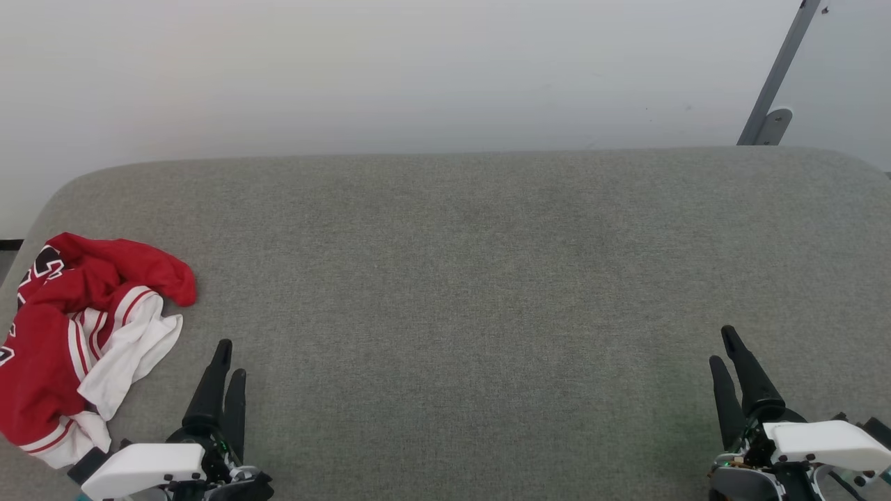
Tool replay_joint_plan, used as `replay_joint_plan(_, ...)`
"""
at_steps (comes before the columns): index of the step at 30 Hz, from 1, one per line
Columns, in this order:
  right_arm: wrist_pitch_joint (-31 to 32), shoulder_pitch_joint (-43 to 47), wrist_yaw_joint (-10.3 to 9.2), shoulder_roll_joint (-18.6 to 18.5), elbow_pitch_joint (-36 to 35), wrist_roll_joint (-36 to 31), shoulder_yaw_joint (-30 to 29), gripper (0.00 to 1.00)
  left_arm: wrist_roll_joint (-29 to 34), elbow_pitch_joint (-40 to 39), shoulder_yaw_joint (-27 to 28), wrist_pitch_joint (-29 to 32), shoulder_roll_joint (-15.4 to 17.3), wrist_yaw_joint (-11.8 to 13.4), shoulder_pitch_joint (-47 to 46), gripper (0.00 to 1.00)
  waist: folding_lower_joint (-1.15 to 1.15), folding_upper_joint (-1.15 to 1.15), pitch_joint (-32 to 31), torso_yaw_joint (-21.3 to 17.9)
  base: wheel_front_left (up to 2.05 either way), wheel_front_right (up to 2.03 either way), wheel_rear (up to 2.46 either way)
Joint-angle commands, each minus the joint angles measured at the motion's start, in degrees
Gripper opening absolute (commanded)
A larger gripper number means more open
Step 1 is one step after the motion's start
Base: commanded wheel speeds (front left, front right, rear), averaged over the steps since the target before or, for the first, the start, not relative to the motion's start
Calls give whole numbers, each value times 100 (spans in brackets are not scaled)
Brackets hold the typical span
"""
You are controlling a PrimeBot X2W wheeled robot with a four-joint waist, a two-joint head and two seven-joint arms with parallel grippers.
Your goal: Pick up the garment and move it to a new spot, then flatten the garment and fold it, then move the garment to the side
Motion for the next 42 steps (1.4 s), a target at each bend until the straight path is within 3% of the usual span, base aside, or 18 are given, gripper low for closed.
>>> replay_joint_plan(1, -63, -112, 0, -24, -144, -95, 16, 100, 33, -170, -39, -62, 53, 36, -111, 100, 0, 0, -4, -1, 0, 0, 0)
replay_joint_plan(8, -183, -83, 0, -104, -217, -693, 72, 100, 501, -312, -255, -284, 262, 235, -95, 100, 0, 0, -29, -8, 0, 0, 0)
replay_joint_plan(20, -251, 38, 0, -312, -355, -2324, 155, 100, 1915, -470, -690, -612, 760, 631, -44, 100, 0, 0, -88, -20, 0, 0, 0)
replay_joint_plan(28, -359, 146, 0, -403, -438, -3033, 179, 100, 2604, -537, -769, -768, 944, 667, 75, 100, 0, 0, -130, -28, 0, 0, 0)
replay_joint_plan(42, -550, 307, 0, -492, -548, -4095, 185, 100, 3544, -474, -726, -1052, 1015, 464, 305, 100, 0, 0, -202, -50, 0, 0, 0)
